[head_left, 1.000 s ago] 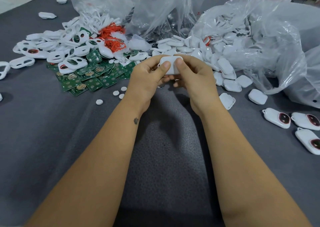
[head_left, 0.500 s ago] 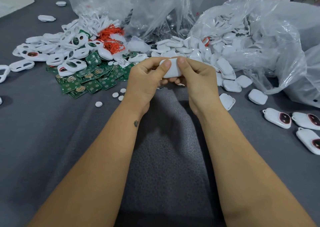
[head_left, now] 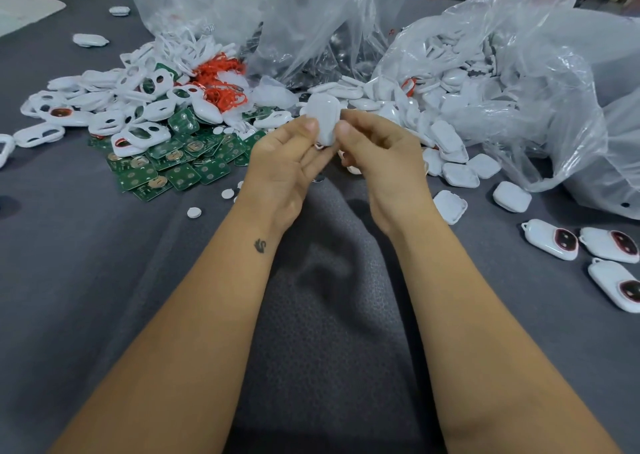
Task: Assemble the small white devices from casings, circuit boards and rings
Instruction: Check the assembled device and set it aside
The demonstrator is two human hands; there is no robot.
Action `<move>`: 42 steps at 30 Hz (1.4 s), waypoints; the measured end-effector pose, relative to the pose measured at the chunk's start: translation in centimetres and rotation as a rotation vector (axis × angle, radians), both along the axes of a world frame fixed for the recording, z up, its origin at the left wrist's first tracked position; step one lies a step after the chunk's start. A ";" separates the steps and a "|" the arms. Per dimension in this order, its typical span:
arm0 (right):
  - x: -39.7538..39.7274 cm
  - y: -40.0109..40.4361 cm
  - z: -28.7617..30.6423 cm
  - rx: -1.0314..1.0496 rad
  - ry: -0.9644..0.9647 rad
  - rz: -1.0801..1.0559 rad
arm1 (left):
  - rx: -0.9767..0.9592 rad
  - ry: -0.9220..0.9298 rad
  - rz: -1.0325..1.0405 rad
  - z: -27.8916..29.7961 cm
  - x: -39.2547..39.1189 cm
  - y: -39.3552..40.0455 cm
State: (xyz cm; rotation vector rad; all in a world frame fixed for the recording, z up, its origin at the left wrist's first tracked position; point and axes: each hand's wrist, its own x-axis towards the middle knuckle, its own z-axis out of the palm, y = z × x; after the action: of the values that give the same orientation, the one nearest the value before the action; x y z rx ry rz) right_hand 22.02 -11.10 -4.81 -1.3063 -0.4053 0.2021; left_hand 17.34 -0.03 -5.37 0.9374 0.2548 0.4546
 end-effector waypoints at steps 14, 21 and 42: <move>-0.1 -0.8 0.3 -0.204 -0.290 -0.103 | 0.280 -0.067 -0.068 0.1 -0.7 -0.4; -0.1 -1.1 0.2 -0.238 -0.330 -0.087 | 0.333 -0.041 -0.097 0.2 -0.7 -0.5; 0.0 -0.8 -0.4 -0.128 -0.243 -0.069 | 0.332 0.022 -0.004 0.0 -0.8 -0.2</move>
State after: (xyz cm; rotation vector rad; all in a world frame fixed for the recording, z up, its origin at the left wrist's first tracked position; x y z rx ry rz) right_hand 22.04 -11.94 -5.22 -1.4744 -0.5596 0.0104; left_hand 16.56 -0.18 -5.38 1.2671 0.2002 0.4917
